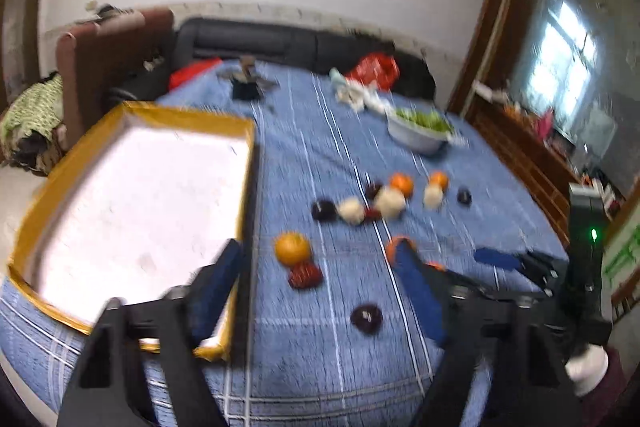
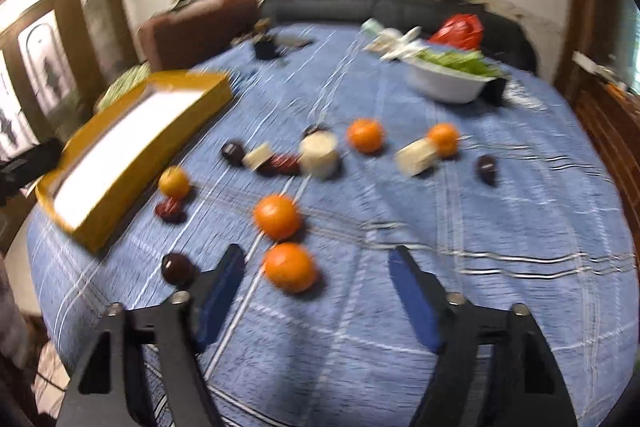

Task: Organize fruits
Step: 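Grasp a dark plum with the left tool while the right tool grasps an orange, then drop the plum from the left tool into the tray while the right tool drops the orange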

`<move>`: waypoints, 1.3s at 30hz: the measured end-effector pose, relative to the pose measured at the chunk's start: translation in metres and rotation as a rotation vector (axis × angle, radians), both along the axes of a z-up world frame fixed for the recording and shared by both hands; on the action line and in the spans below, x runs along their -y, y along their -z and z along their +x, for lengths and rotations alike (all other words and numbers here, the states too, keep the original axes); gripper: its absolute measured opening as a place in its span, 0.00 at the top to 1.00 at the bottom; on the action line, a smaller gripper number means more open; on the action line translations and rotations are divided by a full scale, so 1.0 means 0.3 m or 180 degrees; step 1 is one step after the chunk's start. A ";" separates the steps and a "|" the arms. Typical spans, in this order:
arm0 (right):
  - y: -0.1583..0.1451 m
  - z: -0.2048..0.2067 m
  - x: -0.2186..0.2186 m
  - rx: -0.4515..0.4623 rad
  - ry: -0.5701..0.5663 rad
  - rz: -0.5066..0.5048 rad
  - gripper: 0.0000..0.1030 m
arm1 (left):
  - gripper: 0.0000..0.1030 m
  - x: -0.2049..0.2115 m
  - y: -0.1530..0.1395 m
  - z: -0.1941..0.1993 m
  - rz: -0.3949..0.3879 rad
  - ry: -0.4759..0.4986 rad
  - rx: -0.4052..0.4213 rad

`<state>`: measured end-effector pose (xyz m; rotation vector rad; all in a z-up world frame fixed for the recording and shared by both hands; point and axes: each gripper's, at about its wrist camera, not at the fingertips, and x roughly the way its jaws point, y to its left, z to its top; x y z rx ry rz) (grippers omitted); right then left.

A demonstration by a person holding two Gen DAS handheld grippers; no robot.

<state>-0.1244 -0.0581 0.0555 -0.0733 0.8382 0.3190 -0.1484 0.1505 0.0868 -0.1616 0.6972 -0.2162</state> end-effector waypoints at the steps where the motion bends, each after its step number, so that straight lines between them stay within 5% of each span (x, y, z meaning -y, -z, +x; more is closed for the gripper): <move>1: 0.017 0.009 -0.012 -0.0037 -0.0040 -0.0011 0.27 | 0.36 0.005 0.018 0.008 0.0007 0.0022 -0.0054; 5: 0.063 0.032 -0.033 -0.0186 -0.0122 0.0021 0.37 | 0.36 0.044 0.093 0.036 0.0057 0.0199 -0.0300; 10: 0.094 0.041 -0.028 -0.0363 -0.0174 0.0128 0.62 | 0.36 0.109 0.141 0.046 0.0170 0.0420 -0.0456; 19: 0.098 0.038 0.023 -0.0449 -0.0131 0.0321 0.63 | 0.37 0.185 0.233 0.095 0.0320 0.0576 -0.0782; 21: 0.098 0.038 0.030 -0.0456 -0.0130 0.0332 0.63 | 0.44 0.195 0.231 0.101 0.0331 0.0593 -0.0763; 22: 0.098 0.039 0.033 -0.0464 -0.0131 0.0353 0.62 | 0.57 0.194 0.233 0.104 0.0353 0.0593 -0.0779; 25: 0.099 0.040 0.034 -0.0467 -0.0128 0.0368 0.62 | 0.76 0.198 0.235 0.102 0.0296 0.0665 -0.0773; 31: 0.088 0.029 0.036 -0.0467 -0.0097 0.0384 0.62 | 0.76 0.170 0.210 0.086 0.0218 0.0542 -0.0687; 39: -0.021 -0.023 -0.029 -0.0280 -0.0200 0.0376 0.62 | 0.75 -0.094 0.042 0.051 -0.0011 -0.0095 -0.0347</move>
